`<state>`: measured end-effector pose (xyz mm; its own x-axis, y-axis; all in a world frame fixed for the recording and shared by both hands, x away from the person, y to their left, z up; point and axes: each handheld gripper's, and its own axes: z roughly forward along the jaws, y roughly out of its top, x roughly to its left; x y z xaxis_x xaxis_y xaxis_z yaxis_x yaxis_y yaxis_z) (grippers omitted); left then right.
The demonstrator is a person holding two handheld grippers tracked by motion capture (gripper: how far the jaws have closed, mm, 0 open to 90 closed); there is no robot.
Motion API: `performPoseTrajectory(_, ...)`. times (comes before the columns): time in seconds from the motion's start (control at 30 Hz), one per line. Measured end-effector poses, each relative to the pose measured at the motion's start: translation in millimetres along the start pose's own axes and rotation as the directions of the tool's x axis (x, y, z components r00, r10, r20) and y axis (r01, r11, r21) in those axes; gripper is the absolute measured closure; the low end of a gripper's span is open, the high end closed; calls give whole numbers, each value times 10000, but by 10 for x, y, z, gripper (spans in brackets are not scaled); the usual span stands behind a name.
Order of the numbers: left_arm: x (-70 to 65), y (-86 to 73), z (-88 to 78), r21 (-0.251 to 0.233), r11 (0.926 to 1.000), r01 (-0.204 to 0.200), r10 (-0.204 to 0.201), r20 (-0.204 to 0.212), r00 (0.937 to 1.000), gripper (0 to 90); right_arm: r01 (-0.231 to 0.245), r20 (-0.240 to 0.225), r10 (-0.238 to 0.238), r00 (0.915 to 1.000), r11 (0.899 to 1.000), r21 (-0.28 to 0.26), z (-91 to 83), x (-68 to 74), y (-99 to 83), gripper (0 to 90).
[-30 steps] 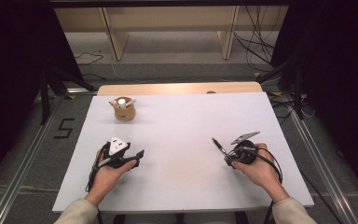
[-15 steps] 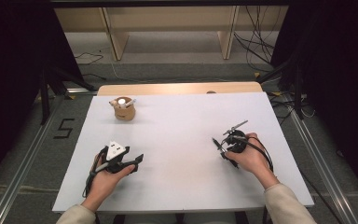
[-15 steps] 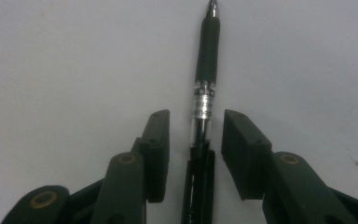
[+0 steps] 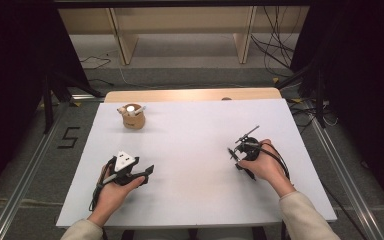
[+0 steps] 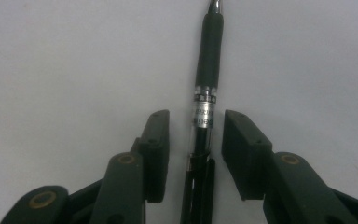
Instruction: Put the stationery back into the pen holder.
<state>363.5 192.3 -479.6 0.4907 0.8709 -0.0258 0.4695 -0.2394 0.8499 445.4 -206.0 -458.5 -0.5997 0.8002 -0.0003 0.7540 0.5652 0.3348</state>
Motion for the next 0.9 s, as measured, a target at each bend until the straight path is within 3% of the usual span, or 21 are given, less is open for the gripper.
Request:
performPoseTrajectory(0.33,-4,2,0,-1,10000,17,-17,14,10000,348,61,169,-68,9998,9990,434,5,39,54,668)
performPoseTrajectory(0.9,-3,0,2,-21,10000,20,-20,26,10000,348,-261,-54,264,9996,9982,541,12,-23,62,761)
